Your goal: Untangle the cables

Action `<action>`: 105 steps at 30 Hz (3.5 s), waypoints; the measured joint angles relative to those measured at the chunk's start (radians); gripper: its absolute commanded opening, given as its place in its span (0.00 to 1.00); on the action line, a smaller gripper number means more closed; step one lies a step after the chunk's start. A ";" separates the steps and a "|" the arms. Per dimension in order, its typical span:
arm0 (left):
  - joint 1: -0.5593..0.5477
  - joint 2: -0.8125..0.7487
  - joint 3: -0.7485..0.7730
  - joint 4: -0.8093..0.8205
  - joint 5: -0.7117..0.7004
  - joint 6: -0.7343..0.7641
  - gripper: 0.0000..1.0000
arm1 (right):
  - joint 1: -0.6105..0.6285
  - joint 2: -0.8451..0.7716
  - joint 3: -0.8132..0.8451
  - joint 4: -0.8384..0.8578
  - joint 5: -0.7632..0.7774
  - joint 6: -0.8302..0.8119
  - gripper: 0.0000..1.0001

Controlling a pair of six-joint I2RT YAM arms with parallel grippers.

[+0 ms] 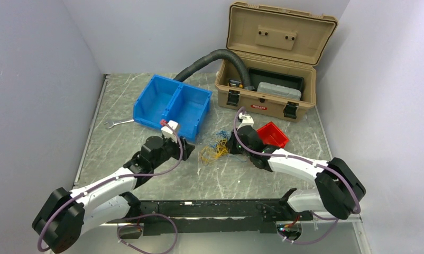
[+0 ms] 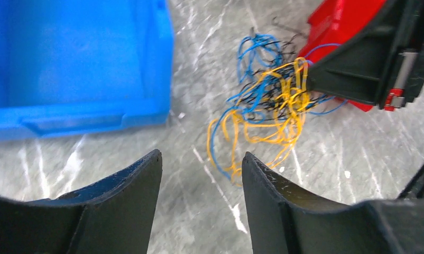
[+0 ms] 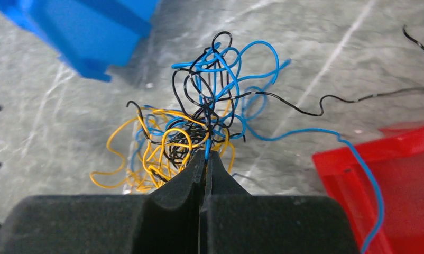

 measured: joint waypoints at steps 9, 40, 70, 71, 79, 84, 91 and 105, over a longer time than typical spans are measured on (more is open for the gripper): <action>0.036 0.068 0.073 -0.182 0.002 -0.051 0.59 | 0.000 0.042 0.016 -0.083 0.069 0.027 0.00; -0.020 0.653 0.515 -0.314 0.219 -0.275 0.00 | 0.003 0.024 -0.048 0.008 -0.061 0.019 0.00; 0.214 0.078 0.229 -0.520 0.022 -0.212 0.00 | -0.009 -0.124 0.035 -0.235 0.210 -0.011 0.65; 0.214 0.089 0.229 -0.517 0.037 -0.209 0.00 | -0.010 -0.135 0.026 -0.214 0.179 -0.034 0.68; 0.215 0.189 0.229 -0.476 0.149 -0.186 0.00 | 0.014 -0.047 0.050 -0.093 -0.075 -0.147 0.68; 0.217 0.208 0.229 -0.458 0.195 -0.182 0.00 | 0.110 0.103 0.141 -0.079 -0.117 -0.175 0.71; 0.217 0.211 0.225 -0.425 0.239 -0.176 0.00 | 0.205 0.227 0.227 -0.042 -0.151 -0.181 0.70; 0.226 0.214 0.177 -0.427 0.211 -0.187 0.00 | 0.294 0.577 0.518 -0.296 0.190 -0.019 0.61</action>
